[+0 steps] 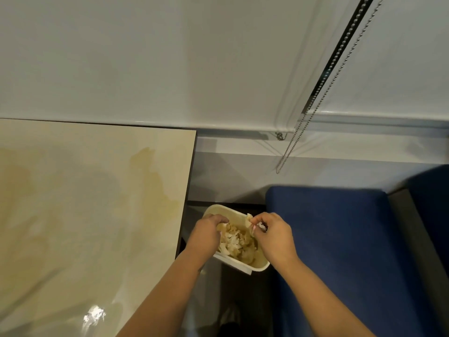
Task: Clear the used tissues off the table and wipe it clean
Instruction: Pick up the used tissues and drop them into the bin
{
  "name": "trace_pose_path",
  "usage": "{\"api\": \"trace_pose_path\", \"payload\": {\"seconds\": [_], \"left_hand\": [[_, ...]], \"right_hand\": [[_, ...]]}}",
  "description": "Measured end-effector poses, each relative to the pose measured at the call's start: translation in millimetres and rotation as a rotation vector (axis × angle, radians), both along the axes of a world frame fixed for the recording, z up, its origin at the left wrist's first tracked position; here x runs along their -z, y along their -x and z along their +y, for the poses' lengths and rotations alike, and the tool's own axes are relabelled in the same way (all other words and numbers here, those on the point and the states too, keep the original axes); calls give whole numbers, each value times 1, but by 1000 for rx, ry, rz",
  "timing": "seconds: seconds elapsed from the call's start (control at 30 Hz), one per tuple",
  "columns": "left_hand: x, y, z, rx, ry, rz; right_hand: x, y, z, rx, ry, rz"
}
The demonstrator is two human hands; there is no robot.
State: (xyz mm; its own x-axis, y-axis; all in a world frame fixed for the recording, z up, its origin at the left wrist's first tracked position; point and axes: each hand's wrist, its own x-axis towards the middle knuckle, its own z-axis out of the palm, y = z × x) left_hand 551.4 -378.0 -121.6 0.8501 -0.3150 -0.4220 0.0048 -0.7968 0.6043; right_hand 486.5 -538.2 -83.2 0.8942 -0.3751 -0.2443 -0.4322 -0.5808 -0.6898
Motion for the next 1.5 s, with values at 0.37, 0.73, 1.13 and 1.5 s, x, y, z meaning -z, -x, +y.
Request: {"api": "trace_pose_path", "payload": {"seconds": [0.37,0.73,1.13,1.5], "left_hand": [[-5,6,3,-26,68,-14],[-41,19,0,-11,101,-116],[-111,54,10,-56,211,-341],[-169,135,61,-178,260,-450]], "right_hand": [[17,0,6,-83,26,131],[-21,11,6,-94,24,12],[-98,41,16,-97,-39,-225],[-148,103,61,-211,-80,-363]]}}
